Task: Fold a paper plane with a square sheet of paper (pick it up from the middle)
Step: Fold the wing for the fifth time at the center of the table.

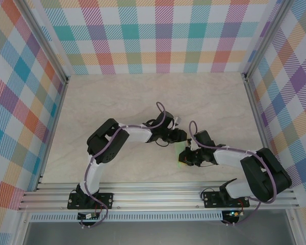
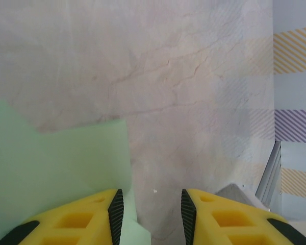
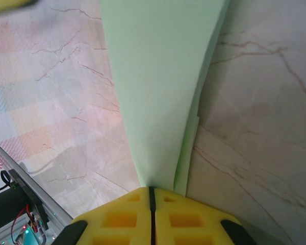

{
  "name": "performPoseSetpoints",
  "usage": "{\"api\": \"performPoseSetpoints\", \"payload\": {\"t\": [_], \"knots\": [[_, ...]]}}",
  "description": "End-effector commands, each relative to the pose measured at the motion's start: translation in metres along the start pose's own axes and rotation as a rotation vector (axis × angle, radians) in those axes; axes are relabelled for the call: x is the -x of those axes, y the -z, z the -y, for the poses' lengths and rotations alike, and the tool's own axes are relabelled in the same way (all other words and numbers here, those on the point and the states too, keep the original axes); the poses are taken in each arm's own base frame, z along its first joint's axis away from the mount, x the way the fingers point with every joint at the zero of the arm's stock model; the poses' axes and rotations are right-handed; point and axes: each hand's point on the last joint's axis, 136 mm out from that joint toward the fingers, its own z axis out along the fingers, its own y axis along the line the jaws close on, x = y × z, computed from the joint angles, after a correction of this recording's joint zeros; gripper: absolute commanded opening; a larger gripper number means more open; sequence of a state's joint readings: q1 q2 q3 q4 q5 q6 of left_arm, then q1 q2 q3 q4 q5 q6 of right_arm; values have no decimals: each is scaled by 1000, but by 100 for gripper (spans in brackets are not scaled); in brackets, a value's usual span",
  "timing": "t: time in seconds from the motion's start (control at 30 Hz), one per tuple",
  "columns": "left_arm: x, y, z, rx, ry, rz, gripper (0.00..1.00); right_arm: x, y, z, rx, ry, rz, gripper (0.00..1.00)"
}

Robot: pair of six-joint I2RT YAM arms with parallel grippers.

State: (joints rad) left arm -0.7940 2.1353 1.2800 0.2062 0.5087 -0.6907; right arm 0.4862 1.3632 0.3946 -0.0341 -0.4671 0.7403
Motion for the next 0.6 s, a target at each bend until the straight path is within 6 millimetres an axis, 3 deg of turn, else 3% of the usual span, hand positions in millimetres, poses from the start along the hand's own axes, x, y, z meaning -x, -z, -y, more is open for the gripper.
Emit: {"api": "performPoseSetpoints", "payload": {"t": [0.0, 0.27, 0.57], "knots": [[31, 1, -25, 34, -25, 62, 39, -43, 2, 50, -177, -113, -112, 8], [51, 2, -36, 10, -19, 58, 41, -44, 6, 50, -180, -112, -101, 8], [73, 6, -33, 3, -38, 59, 44, -43, 4, 47, -166, -106, -110, 8]]}}
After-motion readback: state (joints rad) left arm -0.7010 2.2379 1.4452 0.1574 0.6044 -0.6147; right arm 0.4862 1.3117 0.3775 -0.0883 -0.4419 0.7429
